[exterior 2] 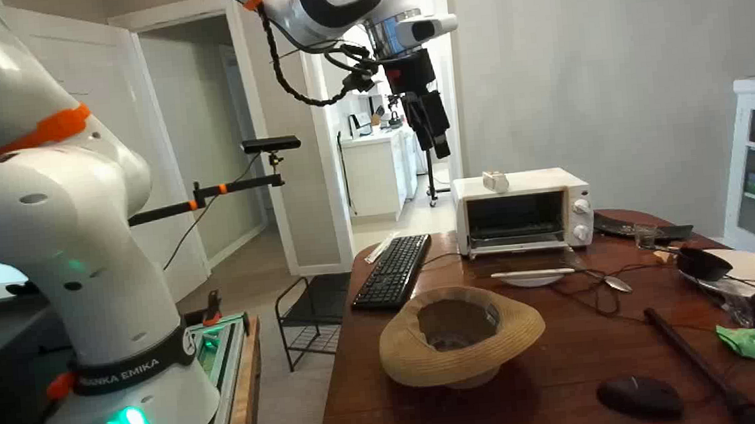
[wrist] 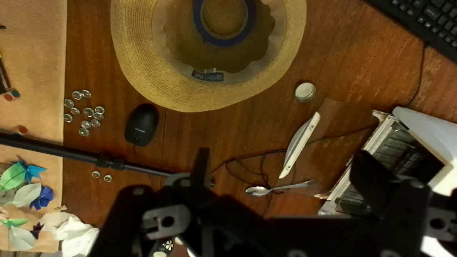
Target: Remove the bottle from the top of the oven grill
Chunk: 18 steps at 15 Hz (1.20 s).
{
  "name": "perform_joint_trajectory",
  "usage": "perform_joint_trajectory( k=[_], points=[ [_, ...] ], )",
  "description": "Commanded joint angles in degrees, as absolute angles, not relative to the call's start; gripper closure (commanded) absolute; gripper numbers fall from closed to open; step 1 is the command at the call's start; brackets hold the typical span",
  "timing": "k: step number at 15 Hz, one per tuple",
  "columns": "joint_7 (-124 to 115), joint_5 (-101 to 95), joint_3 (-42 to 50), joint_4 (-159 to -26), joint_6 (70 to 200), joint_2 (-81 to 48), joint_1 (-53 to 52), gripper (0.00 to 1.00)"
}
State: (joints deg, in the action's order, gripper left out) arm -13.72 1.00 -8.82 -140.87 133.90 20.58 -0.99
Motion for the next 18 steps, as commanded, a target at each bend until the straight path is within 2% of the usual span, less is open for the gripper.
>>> perform_joint_trajectory(
  k=[1, 10, 18],
  points=[
    [-13.90, 0.71, -8.21, -140.78, 133.75, 20.56, -1.61, 0.00],
    [-16.06, 1.45, -8.51, -138.65, 133.52, 18.58, -1.56, 0.00],
    [-27.75, 8.82, -9.59, -127.62, 129.68, 8.01, -3.05, 0.00]
  ],
)
